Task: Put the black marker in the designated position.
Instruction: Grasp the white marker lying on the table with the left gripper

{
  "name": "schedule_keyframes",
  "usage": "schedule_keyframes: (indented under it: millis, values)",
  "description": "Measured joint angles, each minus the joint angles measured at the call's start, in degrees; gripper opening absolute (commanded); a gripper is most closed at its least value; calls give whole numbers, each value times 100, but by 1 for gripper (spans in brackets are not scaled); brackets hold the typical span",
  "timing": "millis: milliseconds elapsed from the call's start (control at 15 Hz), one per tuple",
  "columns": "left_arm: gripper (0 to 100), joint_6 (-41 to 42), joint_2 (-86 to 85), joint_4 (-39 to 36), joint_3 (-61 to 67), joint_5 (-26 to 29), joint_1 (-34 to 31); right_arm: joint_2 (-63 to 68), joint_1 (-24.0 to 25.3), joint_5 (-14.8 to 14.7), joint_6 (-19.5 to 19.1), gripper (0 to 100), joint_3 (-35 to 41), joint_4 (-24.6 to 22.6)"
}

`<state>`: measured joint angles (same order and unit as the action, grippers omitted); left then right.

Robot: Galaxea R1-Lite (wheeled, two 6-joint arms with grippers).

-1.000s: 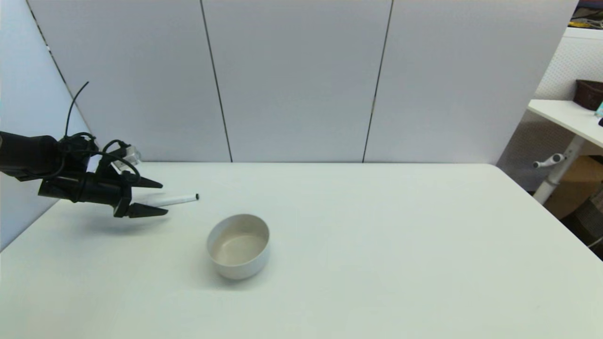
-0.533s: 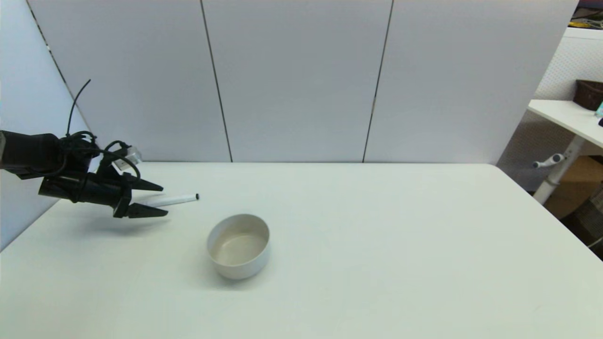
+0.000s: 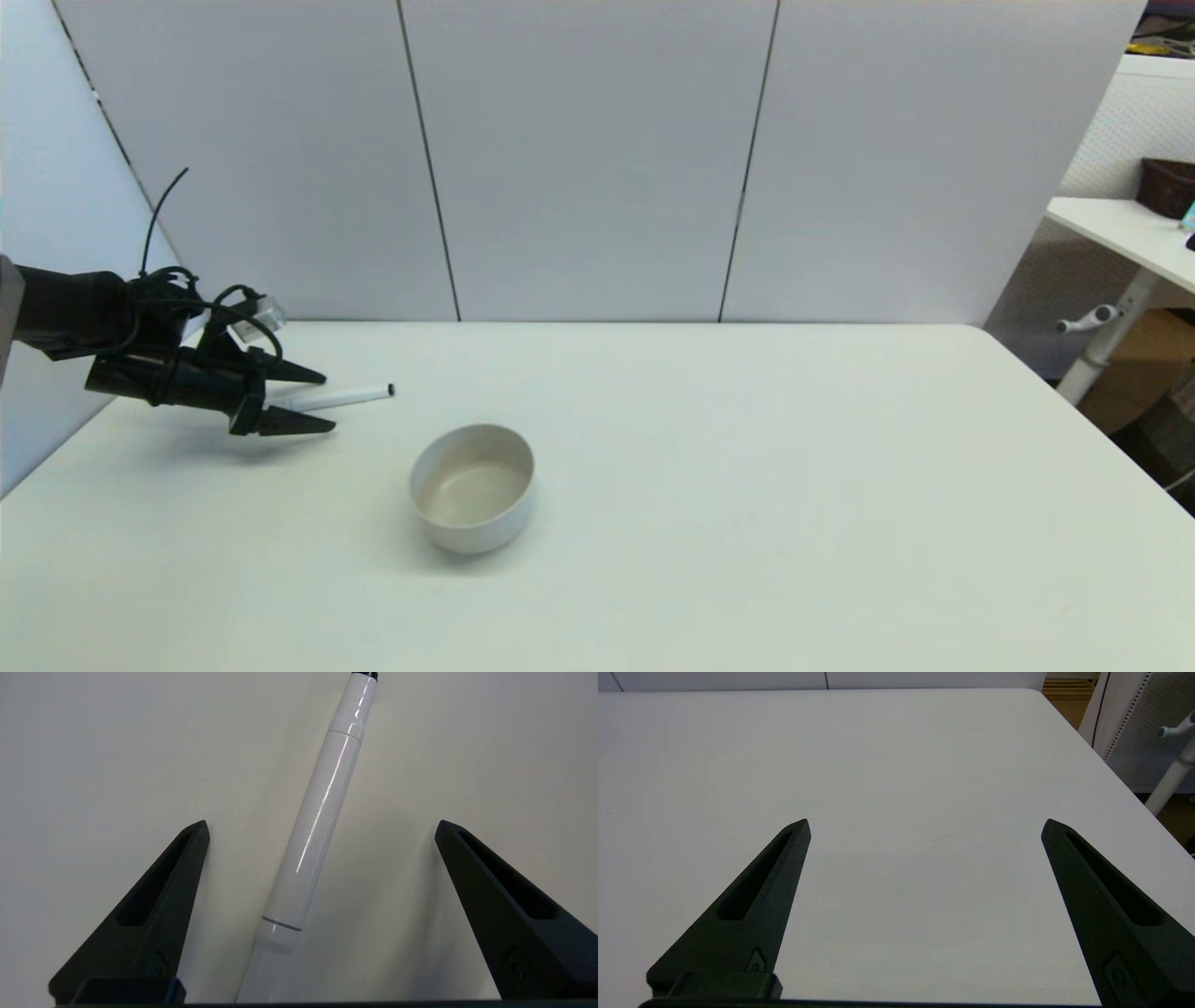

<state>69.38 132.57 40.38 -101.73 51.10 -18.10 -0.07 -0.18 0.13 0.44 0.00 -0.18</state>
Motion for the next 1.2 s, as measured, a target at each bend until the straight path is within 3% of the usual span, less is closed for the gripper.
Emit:
schedule_keyframes:
  millis: [1200]
  values:
    - [100,123,91,-22,-74,-37,2,0,0,2,0,100,0,0]
